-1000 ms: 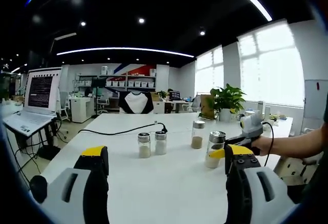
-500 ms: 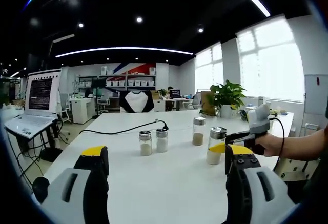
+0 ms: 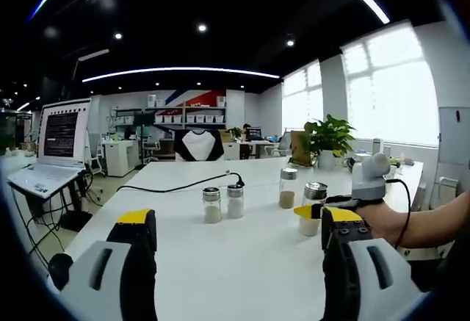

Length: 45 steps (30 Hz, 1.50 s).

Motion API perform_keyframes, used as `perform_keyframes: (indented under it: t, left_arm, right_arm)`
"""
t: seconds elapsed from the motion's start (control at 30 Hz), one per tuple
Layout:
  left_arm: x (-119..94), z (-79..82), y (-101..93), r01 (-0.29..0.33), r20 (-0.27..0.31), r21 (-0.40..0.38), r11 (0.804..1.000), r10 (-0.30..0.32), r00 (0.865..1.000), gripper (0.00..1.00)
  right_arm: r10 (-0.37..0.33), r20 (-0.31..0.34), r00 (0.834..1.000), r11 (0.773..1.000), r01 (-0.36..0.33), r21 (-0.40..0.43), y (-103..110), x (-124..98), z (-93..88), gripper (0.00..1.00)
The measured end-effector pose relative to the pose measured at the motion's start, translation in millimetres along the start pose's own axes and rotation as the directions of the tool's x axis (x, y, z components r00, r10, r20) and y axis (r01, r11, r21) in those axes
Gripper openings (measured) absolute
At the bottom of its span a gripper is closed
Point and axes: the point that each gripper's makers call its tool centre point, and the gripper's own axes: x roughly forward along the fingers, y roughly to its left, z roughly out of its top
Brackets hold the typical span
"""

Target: Rotate the seasoning bottle until the label or dispensing opening points toward the visible target arrow and the bottle remains upright within the marked orientation range

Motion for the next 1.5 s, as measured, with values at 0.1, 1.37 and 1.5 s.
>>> perform_keyframes:
  t: [0.1,1.37,1.5]
  left_arm:
    - [-0.4,-0.2,0.8,-0.003,-0.001,0.0,1.0,0.003,1.0,0.99]
    - [-5.4,-1.8,8.4,-0.013,-0.01,0.0,1.0,0.013,1.0,1.0]
    - [-5.4,-2.3,8.0,-0.013,-0.013,0.007,1.0,0.013,1.0,1.0]
  right_arm:
    - [-0.053,0.015,0.998,0.998,0.053,0.023,-1.0,-2.8,3.6,0.67]
    - [-0.074,0.029,0.997,0.997,0.075,-0.032,-7.7,5.2,-4.0,0.4]
    - [-0.06,0.033,0.998,0.997,0.062,-0.045,-7.5,5.1,-4.2,0.4]
